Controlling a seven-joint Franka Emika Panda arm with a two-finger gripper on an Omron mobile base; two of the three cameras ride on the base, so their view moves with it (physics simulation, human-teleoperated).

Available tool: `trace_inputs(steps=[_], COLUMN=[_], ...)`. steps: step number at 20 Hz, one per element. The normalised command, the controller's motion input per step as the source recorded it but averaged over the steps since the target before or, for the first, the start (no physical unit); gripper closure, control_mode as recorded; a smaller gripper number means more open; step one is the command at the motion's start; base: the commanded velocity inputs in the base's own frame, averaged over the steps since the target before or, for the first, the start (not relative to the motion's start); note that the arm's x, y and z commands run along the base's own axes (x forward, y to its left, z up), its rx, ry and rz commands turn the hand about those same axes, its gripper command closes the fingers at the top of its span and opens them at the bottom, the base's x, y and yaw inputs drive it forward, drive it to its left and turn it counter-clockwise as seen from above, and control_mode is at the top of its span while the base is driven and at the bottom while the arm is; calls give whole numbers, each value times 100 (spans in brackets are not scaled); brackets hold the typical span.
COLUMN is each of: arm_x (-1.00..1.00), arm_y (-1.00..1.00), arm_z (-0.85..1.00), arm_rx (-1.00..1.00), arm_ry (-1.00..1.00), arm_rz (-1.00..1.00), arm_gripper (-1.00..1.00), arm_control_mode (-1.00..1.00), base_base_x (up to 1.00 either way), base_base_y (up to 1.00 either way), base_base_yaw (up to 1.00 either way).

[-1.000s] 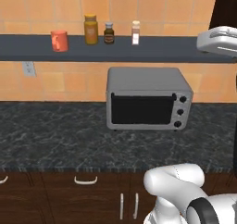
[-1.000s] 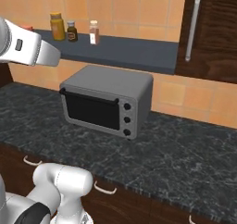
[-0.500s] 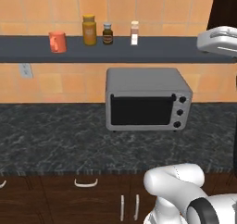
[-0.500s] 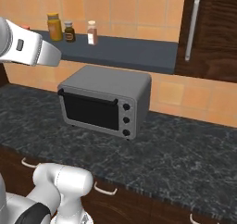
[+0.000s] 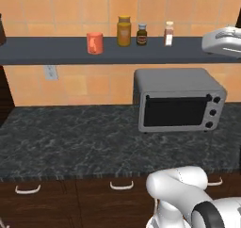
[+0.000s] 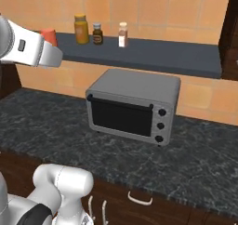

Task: Gather all objects into one cabinet and sort the glasses and bowls to opposite sides.

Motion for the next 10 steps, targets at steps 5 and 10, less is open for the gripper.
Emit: trace_inputs(steps=[5,10], arm_x=[0,0], arm_y=[0,0], arm_z=[0,0], arm_rx=[0,0], arm_ry=[0,0], arm_rz=[0,0], arm_gripper=[-100,-100], arm_control_mode=[100,100], base_base_x=[2,0], base_base_y=[74,58], base_base_yaw=[-11,-9])
